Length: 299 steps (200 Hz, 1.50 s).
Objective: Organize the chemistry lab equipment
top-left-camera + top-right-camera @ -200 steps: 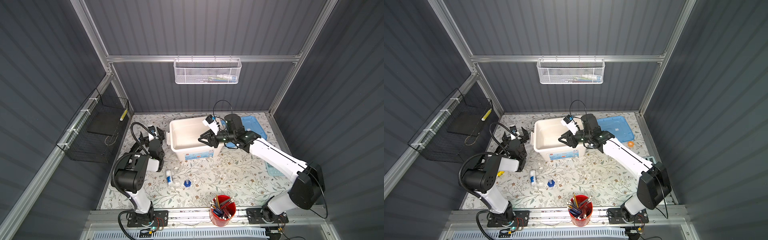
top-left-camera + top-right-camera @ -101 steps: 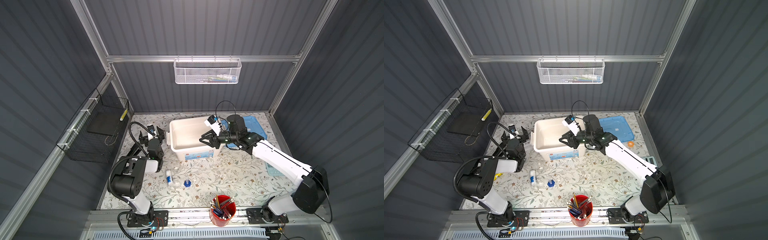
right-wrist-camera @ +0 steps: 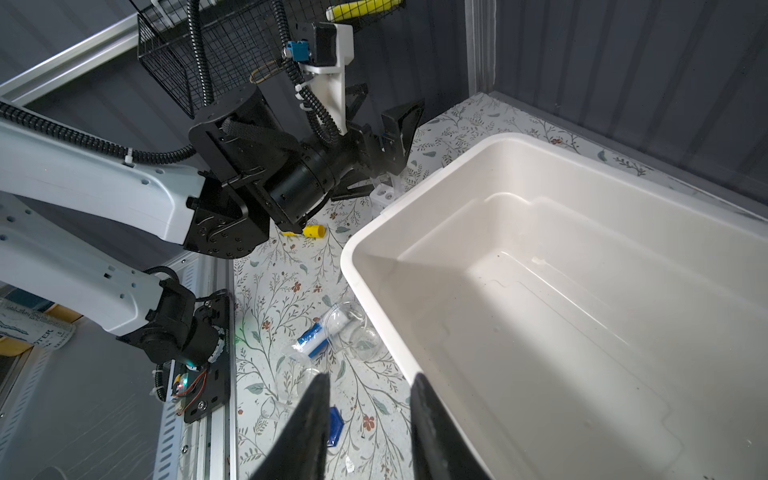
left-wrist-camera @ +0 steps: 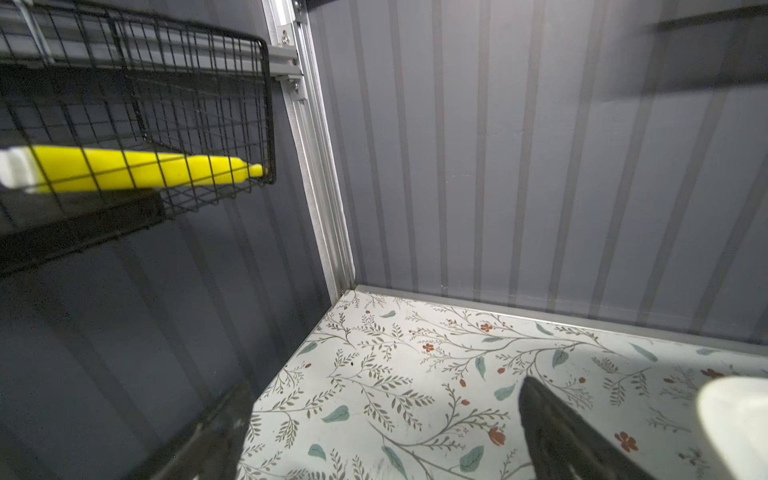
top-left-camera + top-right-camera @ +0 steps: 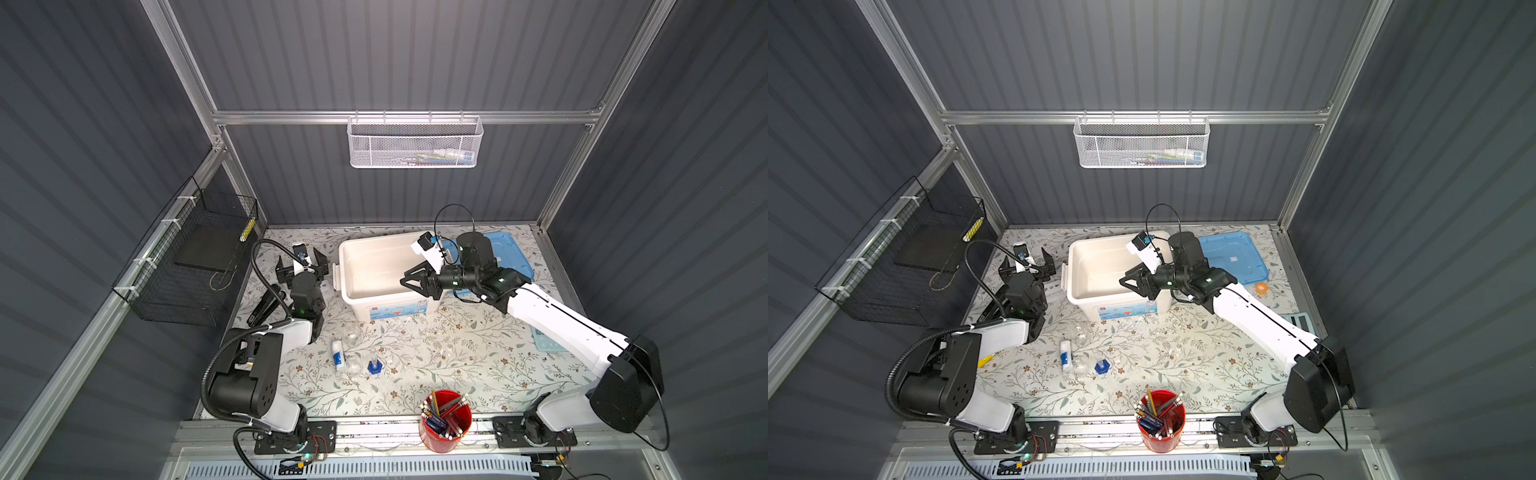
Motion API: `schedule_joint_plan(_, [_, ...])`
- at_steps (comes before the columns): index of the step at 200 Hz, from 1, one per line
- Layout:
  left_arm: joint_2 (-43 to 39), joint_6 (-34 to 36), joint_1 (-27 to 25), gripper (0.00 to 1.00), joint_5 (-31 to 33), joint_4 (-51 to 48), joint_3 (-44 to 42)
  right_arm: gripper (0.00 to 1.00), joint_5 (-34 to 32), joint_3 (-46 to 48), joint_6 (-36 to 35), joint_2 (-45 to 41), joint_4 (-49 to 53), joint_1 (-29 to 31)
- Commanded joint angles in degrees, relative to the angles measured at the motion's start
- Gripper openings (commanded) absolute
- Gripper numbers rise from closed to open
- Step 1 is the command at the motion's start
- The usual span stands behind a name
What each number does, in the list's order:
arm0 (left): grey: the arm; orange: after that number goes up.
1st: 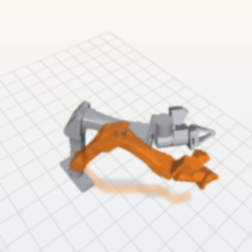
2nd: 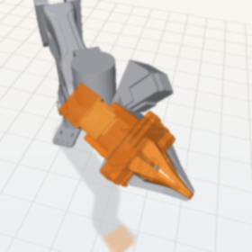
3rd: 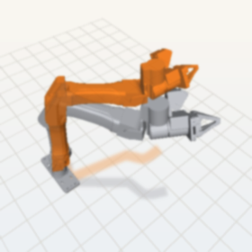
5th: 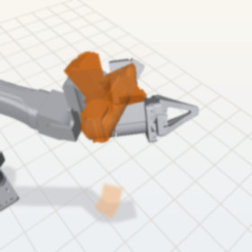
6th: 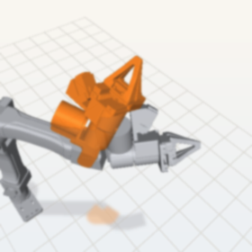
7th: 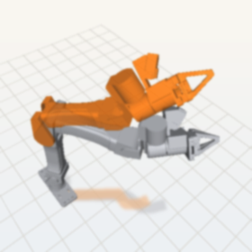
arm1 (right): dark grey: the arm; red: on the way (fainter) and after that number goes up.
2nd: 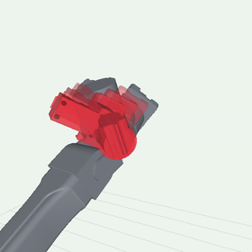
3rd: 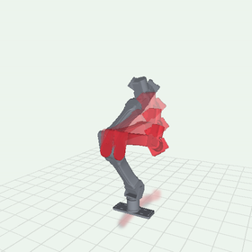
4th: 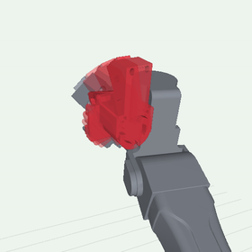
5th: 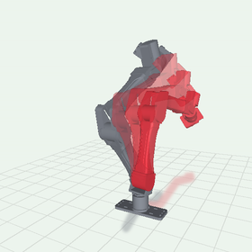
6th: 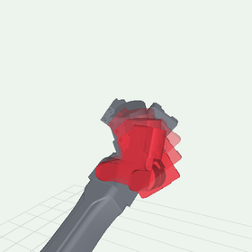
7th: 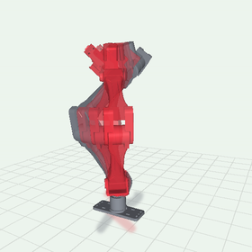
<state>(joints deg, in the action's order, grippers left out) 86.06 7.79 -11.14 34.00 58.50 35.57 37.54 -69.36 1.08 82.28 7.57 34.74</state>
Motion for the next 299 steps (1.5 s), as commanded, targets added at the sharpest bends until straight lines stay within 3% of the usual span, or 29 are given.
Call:
schedule_joint_plan(1, [-3.82, -0.32, 0.32, 1.0, -1.58, -6.49, 3.54, 0.35, -0.41, 1.0, 0.41, -1.54, -1.2, -0.29])
schedule_joint_plan(53, [-12.3, -1.97, 0.33, 1.0, -4.14, -22.35, 9.17, 0.37, -4.17, -0.44, 0.36, -2.56, 1.94, -0.28])
schedule_joint_plan(107, [-20.94, -3.61, 0.33, 1.0, -4.77, -43.18, 18.61, 0.43, -12.16, -2.97, 0.47, -4.21, 8.06, 0.87])
schedule_joint_plan(136, [-25.33, -3.05, 0.33, 1.0, -7.76, -52.95, 23.56, 0.45, -17.73, -3.29, -0.76, -6.71, 12.11, 3.38])
schedule_joint_plan(153, [-27.18, -3.34, 0.31, 1.0, -10.51, -59.38, 26.41, 0.46, -24.22, -3.62, -1.81, -8.1, 16.26, 6.3])
schedule_joint_plan(187, [-28.84, -3.92, 0.35, 1.0, -18.11, -70.14, 30.02, 0.47, -29.07, -2.4, -0.59, -10.09, 20.35, 11.1])
schedule_joint_plan(259, [-32.55, 0.0, 0.35, 1.0, -44.42, -73.11, 23.46, 0.53, -31.06, 1.07, 2.65, -5.11, 19.87, 20.97])
schedule_joint_plan(299, [-35.98, 1.02, 0.39, 1.0, -47.7, -69.18, 16.73, 0.55, -27.38, 0.37, 3.39, 1.42, 18.08, 23.67])
